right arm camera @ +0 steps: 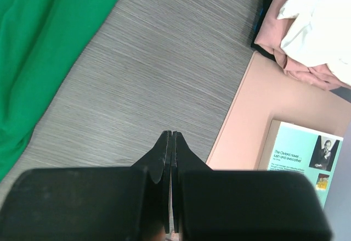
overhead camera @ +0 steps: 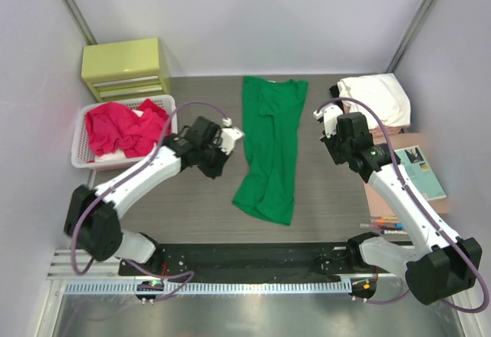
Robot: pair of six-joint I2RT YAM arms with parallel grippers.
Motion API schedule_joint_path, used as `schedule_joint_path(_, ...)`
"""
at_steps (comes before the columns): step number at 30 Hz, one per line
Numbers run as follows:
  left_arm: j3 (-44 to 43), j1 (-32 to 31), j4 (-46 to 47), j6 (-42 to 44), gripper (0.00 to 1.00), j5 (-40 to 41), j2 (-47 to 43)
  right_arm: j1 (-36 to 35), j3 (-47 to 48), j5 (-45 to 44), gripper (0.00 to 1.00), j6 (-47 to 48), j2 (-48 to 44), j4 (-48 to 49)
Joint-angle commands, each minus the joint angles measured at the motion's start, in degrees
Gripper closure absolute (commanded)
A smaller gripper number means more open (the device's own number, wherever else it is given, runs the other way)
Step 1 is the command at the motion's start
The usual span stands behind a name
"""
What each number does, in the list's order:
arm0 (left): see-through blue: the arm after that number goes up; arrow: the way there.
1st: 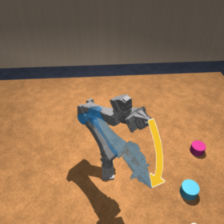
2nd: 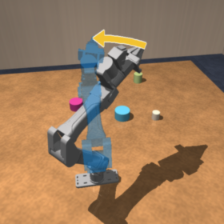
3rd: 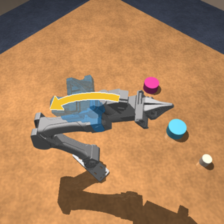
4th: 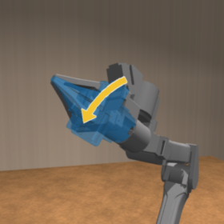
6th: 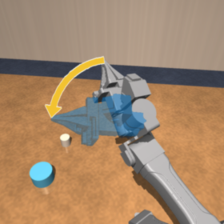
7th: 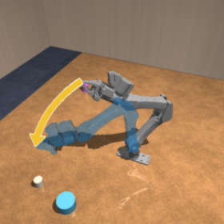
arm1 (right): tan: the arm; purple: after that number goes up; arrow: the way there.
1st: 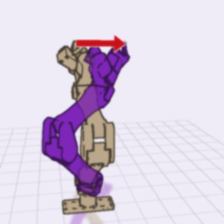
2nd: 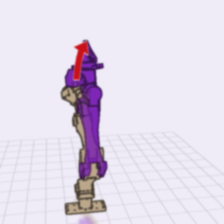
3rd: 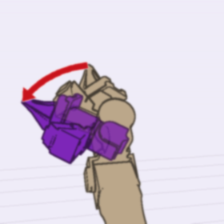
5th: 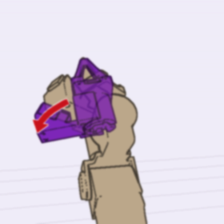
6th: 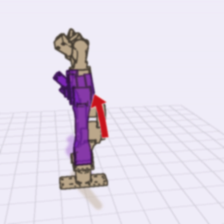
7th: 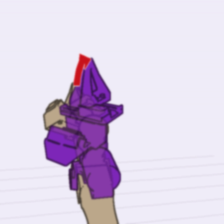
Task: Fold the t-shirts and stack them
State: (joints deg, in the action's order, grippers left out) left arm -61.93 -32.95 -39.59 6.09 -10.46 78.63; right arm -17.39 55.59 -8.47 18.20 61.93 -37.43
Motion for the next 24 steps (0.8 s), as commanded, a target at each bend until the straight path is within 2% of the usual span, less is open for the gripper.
schedule_joint_path(1, -4.2, -7.1, -3.6, 1.7, 1.0, -4.2, 9.8, 1.2, 1.3, -0.8, 0.99, -0.9, 1.6, 2.8)
schedule_joint_path(8, -7.5, -10.6, -2.2, -0.2, 1.0, -7.9, 17.1, 2.4, -0.6, -0.5, 0.99, -0.9, -0.1, 3.3)
schedule_joint_path(16, -4.9, -13.5, 0.5, -0.3, 1.0, -7.7, 18.9, 3.3, -3.8, 0.8, 0.99, -1.1, -0.2, 5.4)
schedule_joint_path(24, -8.1, -16.7, 0.5, 0.8, 1.0, -7.6, 27.2, 3.8, -4.3, 1.8, 0.99, -1.1, 0.3, 6.1)
